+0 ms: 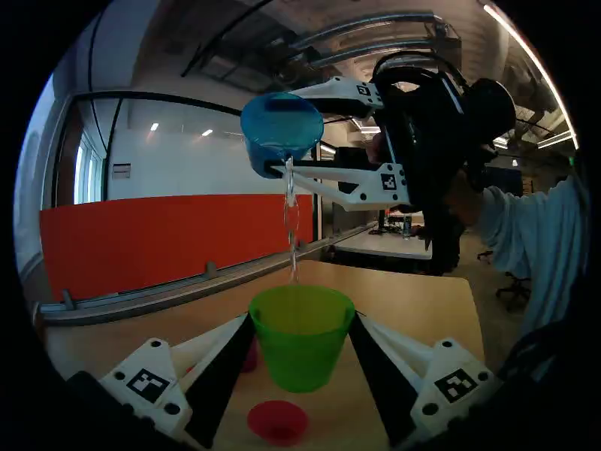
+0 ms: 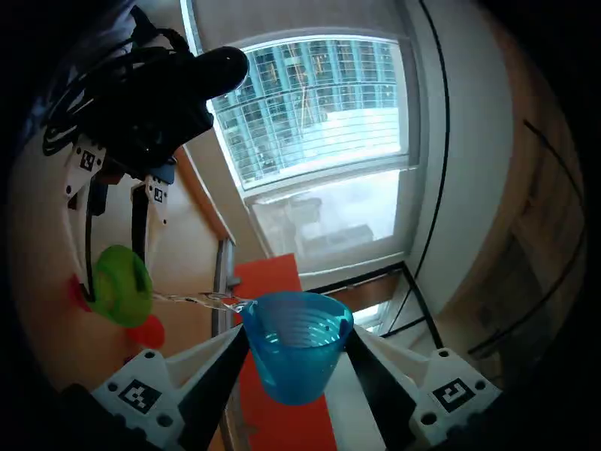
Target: Pour water
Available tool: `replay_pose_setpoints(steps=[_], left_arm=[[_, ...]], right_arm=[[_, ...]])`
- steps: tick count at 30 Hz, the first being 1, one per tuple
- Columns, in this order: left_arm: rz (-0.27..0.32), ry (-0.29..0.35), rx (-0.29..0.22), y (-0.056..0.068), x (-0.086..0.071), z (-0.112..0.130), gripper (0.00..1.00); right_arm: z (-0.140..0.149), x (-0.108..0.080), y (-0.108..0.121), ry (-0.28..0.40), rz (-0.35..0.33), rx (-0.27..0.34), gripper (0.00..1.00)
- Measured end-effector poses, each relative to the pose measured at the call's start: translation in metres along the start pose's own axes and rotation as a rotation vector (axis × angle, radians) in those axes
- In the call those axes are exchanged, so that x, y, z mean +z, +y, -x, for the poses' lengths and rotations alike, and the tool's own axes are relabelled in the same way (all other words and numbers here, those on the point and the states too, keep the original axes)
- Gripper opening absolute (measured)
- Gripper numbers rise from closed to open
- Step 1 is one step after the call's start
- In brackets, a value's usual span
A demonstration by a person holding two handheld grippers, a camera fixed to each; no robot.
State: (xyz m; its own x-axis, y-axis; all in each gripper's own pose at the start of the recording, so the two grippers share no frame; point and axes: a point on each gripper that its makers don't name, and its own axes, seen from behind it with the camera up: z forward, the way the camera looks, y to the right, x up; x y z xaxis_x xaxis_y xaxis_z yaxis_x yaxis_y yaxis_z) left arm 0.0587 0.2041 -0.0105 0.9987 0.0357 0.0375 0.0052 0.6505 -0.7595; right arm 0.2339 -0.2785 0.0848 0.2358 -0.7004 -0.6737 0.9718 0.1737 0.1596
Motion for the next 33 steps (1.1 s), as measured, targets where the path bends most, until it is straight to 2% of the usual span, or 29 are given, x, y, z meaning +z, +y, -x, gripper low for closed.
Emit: replay_pose_setpoints(steps=[33], left_arm=[[-0.003,-0.01,-0.002,-0.0041,0.0031,0.0035,0.86]], right_arm=[[-0.0073,0.0064,0.0101,0.005,0.021,-0.171,0.89]])
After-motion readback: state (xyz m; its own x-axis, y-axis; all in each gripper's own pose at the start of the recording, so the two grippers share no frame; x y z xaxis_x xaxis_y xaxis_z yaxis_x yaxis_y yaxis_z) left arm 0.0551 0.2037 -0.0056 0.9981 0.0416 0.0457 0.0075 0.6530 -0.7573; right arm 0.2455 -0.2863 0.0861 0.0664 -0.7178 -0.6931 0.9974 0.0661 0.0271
